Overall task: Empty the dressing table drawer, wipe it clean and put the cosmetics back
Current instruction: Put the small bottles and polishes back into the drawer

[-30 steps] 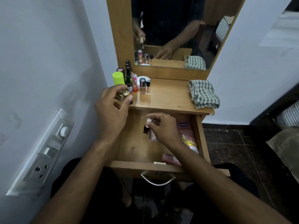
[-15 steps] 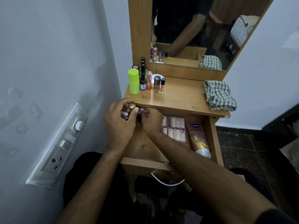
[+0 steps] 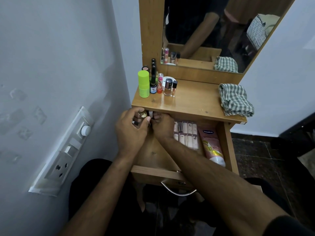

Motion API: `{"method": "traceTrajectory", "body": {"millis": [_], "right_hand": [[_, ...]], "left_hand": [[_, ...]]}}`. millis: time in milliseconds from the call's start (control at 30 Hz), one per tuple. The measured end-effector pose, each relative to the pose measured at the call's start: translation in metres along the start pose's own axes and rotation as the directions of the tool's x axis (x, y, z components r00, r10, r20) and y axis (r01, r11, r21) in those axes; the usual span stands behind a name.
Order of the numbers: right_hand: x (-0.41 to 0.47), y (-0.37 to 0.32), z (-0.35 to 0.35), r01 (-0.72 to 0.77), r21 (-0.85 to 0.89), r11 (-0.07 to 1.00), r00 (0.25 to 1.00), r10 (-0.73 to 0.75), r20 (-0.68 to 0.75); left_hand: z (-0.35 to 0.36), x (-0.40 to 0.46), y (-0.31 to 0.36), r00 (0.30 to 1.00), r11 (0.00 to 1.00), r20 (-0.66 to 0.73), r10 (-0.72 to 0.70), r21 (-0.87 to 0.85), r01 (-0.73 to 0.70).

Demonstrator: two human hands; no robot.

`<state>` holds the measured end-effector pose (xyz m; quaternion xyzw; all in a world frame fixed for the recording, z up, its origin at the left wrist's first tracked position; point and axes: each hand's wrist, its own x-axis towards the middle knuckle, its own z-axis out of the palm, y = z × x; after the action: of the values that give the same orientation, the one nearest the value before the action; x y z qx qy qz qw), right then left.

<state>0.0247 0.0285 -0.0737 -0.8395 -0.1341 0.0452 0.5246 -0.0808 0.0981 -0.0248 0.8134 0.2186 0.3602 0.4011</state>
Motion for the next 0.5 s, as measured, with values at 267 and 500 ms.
{"method": "traceTrajectory", "body": {"millis": [267,500], "right_hand": [[0.000,0.001,-0.004,-0.035,0.054,0.998,0.999,0.033,0.043],[-0.009,0.011,-0.031,-0.045,-0.024,0.999,0.999,0.044,-0.016]], "left_hand": [[0.005,0.003,-0.007,0.999,0.999,0.046,-0.010,0.038,0.008],[0.016,0.021,-0.014,0.978,0.979,0.201,-0.062,0.202,0.021]]}}
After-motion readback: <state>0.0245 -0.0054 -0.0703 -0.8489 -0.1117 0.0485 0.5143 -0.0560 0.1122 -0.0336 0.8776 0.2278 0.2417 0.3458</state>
